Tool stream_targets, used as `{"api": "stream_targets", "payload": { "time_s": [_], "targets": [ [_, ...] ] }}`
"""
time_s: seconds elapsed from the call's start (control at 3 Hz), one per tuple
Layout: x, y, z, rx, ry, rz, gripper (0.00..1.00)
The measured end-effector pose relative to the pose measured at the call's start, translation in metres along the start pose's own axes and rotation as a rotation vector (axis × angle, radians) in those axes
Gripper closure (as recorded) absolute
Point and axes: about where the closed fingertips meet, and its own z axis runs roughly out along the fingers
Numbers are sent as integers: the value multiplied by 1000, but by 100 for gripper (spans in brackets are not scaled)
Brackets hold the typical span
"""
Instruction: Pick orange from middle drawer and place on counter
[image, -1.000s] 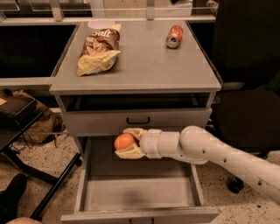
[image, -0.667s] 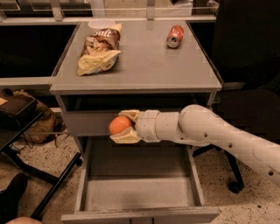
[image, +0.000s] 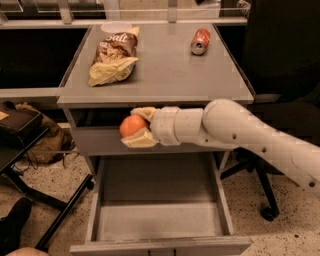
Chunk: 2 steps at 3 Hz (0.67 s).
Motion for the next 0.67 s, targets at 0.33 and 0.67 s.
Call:
{"api": "stream_targets", "payload": {
  "time_s": [0.33,0.67],
  "targets": [
    [-59,-47,-6,52,-29,-98,100],
    [-96,-95,-7,132,-5,-178,100]
  ]
}}
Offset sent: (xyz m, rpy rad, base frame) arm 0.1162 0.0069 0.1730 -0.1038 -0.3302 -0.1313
